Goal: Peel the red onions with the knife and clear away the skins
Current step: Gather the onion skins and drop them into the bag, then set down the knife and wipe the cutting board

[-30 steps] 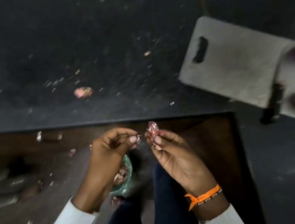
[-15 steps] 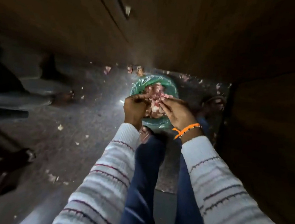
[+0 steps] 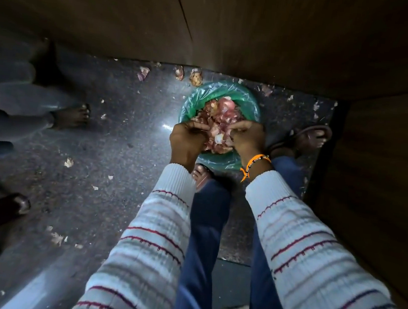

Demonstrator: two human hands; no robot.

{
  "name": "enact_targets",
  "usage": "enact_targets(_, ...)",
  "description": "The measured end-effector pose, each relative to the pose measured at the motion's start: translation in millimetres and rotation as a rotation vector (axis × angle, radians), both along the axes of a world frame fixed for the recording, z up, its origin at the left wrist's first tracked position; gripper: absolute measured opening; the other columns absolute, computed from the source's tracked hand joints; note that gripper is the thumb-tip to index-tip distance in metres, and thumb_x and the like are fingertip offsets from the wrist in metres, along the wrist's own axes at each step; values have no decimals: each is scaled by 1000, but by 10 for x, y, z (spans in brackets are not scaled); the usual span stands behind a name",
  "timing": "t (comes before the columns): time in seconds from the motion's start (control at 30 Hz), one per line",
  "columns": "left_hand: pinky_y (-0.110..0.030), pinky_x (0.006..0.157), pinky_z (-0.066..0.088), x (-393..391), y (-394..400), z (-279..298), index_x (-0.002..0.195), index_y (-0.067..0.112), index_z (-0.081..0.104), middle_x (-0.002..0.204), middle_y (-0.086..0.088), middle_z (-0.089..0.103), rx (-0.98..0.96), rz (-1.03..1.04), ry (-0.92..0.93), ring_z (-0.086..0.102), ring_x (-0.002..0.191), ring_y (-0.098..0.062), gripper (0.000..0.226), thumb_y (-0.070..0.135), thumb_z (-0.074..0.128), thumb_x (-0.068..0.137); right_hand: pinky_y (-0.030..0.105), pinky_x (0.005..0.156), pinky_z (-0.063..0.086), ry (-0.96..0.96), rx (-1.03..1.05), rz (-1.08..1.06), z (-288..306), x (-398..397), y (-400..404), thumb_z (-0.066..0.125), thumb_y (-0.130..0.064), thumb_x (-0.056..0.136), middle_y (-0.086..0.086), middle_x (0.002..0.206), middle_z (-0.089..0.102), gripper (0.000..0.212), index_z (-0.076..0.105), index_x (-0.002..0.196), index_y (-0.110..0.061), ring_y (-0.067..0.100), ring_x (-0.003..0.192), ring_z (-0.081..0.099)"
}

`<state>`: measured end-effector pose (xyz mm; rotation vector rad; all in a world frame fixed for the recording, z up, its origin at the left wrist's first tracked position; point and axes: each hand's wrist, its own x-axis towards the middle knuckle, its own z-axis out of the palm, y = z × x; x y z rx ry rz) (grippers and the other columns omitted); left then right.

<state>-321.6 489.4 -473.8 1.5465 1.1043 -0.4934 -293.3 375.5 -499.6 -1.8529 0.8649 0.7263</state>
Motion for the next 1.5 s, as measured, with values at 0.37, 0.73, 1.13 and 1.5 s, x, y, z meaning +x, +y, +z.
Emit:
enact_targets(0.37,-21,82,49,11,-128,424,102,6,67,107,-8,66,-71,-89,15,58,94,-16,22,-3,53,88,35,75,55,190,319,-80,533,50,-108,29,5,91,2,110,54,44,65,105,-15,23,105,57)
enact_targets(0.73,-32,90,50,397,-876,1919,105,6,66,107,-13,68,-139,-275,-226,61,92,-18,24,-3,49,90,16,71,43,-201,408,-206,2096,295,-1000,50,2,90,-4,82,58,23,62,108,-2,5,74,53)
enact_targets(1.13,-11,77,47,1169,-2454,3653,97,15,68,90,6,68,-365,-602,-625,60,82,3,21,2,53,90,16,74,47,-572,360,-380,4064,600,-2540,45,-5,94,-3,81,61,21,63,93,-15,5,75,55)
enact_targets(1.5,-11,74,48,2030,-3846,4099,86,27,68,88,13,69,-411,-875,-728,63,82,-1,25,6,56,90,15,74,39,-762,-652,-300,4386,1257,-4075,57,-1,80,4,92,64,18,67,91,-11,16,83,58)
